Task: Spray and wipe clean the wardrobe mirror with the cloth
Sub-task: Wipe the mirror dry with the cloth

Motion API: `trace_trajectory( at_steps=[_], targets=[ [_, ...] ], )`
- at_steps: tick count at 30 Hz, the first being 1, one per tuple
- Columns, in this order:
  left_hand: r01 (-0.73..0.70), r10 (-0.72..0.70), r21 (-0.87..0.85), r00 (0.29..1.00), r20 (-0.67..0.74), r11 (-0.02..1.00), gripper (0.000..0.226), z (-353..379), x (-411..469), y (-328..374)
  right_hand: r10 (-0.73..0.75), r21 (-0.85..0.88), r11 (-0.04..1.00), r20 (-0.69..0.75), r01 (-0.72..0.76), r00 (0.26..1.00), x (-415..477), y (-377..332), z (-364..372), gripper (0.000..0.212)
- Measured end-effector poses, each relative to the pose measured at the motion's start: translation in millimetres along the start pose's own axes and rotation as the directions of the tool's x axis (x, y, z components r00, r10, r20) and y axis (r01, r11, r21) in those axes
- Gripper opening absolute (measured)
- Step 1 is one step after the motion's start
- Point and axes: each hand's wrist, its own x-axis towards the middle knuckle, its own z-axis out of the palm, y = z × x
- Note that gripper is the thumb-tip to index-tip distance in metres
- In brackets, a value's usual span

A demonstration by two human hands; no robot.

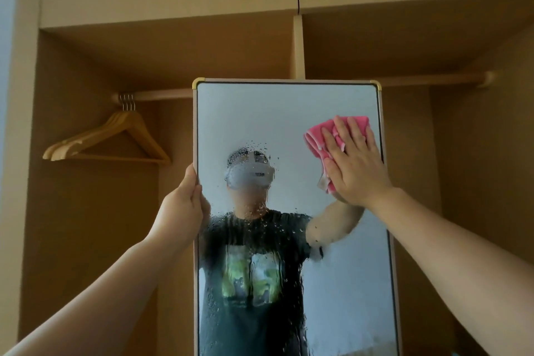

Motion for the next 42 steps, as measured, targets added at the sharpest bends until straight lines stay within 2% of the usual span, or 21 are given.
trace_trajectory(
  at_steps=[10,18,21,24,28,35,42],
  targets=[
    [-0.007,0.006,0.034,1.0,0.021,0.999,0.043,-0.5,3.7,-7.6,0.099,0.03,0.995,-0.054,-0.098,0.994,74.5,-2.9,-22.9,0.062],
    [-0.041,0.042,-0.028,0.998,0.05,0.999,0.036,-1.5,6.1,-17.9,0.075,0.024,0.997,-0.061,-0.074,0.995,69.4,-6.3,-24.4,0.064],
    [0.008,-0.002,-0.073,0.997,0.074,0.997,0.034,-0.8,8.0,-21.7,0.072,0.013,0.997,-0.062,-0.072,0.995,64.2,-10.0,-21.9,0.064],
    [-0.03,0.028,0.022,0.995,0.094,0.999,0.039,-3.1,8.1,-23.0,0.072,-0.003,0.997,-0.056,-0.072,0.996,54.2,-18.3,-16.5,0.064],
    [-0.055,0.047,0.056,0.991,0.124,0.997,0.043,-8.4,6.3,-18.1,0.058,-0.005,0.998,-0.061,-0.059,0.996,34.7,-33.6,-7.0,0.063],
    [-0.033,0.024,0.068,0.991,0.134,0.997,0.045,-8.9,4.0,-14.5,-0.039,0.004,0.999,-0.095,0.039,0.995,-19.0,-67.2,14.8,0.065],
    [-0.016,0.013,0.063,0.999,0.046,0.998,0.042,-2.6,4.3,-18.4,-0.208,0.031,0.975,-0.195,0.218,0.959,-72.5,-94.3,33.4,0.063]
  ],
)
